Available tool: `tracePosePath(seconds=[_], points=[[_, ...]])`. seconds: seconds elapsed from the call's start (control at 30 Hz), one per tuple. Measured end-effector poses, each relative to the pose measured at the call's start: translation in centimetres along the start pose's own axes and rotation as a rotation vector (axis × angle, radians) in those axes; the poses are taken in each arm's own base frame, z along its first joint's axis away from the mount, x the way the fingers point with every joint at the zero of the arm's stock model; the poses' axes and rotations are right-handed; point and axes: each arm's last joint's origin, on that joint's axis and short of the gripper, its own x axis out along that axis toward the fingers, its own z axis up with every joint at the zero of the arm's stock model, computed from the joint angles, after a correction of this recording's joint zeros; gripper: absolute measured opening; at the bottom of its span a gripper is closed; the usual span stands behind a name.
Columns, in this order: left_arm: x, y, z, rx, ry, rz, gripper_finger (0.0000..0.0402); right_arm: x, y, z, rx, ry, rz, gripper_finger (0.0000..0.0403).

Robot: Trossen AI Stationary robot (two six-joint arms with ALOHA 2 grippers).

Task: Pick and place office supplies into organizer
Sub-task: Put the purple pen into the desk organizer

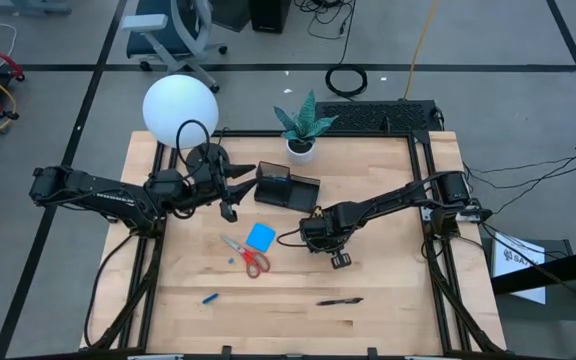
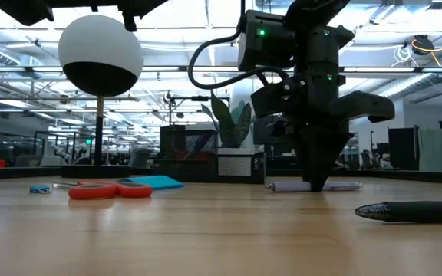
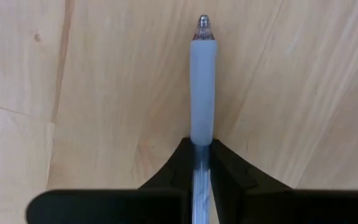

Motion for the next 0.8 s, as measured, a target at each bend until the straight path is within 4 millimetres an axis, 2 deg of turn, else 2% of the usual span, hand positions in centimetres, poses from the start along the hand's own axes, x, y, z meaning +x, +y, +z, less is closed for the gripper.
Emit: tracePosePath(seconds=[0.23,0.37,0.8], points=[[0.0,0.0,0.0,0.001,0.000,0.001,0.0179,-1.6,0.3,-0.4,-0.014,-0.036,-0.002,0.0021],[0.0,0.0,0.0,0.001,0.000,0.001,0.0179,-3.3,0.6,-0.2,-0.030,-0.110,-0.021,0.0021],[0.0,0.0,0.0,0.002,0.004,0.001,0.0179,-6.9,1.1,1.0,-0.061,-0.381,-0.144,0.0021]])
